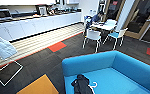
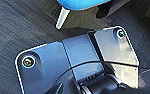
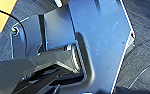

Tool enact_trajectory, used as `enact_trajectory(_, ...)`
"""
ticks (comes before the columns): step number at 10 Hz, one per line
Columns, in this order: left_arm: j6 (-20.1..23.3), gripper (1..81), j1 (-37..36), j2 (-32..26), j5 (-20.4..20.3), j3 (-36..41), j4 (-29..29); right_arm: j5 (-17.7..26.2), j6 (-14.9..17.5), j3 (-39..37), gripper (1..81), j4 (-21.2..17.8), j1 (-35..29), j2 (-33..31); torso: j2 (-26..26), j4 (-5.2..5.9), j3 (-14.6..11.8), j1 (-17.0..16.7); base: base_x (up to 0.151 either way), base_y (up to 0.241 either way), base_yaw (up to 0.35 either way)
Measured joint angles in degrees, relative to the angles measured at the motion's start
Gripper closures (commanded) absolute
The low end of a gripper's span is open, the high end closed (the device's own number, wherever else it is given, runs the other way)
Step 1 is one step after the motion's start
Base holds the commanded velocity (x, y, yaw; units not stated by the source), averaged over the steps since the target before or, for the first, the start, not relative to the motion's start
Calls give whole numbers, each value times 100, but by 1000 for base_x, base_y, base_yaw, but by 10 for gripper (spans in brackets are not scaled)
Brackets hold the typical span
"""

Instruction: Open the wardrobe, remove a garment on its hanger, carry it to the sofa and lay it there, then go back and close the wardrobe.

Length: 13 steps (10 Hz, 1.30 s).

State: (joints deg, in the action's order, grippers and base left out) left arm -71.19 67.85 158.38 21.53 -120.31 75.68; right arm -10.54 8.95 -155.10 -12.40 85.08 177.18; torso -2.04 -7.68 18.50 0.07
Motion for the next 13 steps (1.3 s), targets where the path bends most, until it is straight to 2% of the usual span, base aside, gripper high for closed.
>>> enact_trajectory(2,2,10,251,99,-78,-262,4,0,-2,0,10,2,0,0,0,0,0,0,0,0,0)
enact_trajectory(5,2,10,406,265,-507,-811,100,0,0,0,10,2,0,-2,-2,0,0,0,0,0,0)
enact_trajectory(8,2,10,505,603,-723,-1392,119,0,0,0,10,0,0,-2,-2,0,-2,0,0,0,0)
enact_trajectory(11,69,10,572,794,-822,-1475,148,0,0,0,10,2,0,-2,-5,0,-2,0,0,0,0)
enact_trajectory(13,90,10,555,774,-817,-1484,148,-1,0,0,10,2,-33,0,0,0,-2,4,-68,0,0)
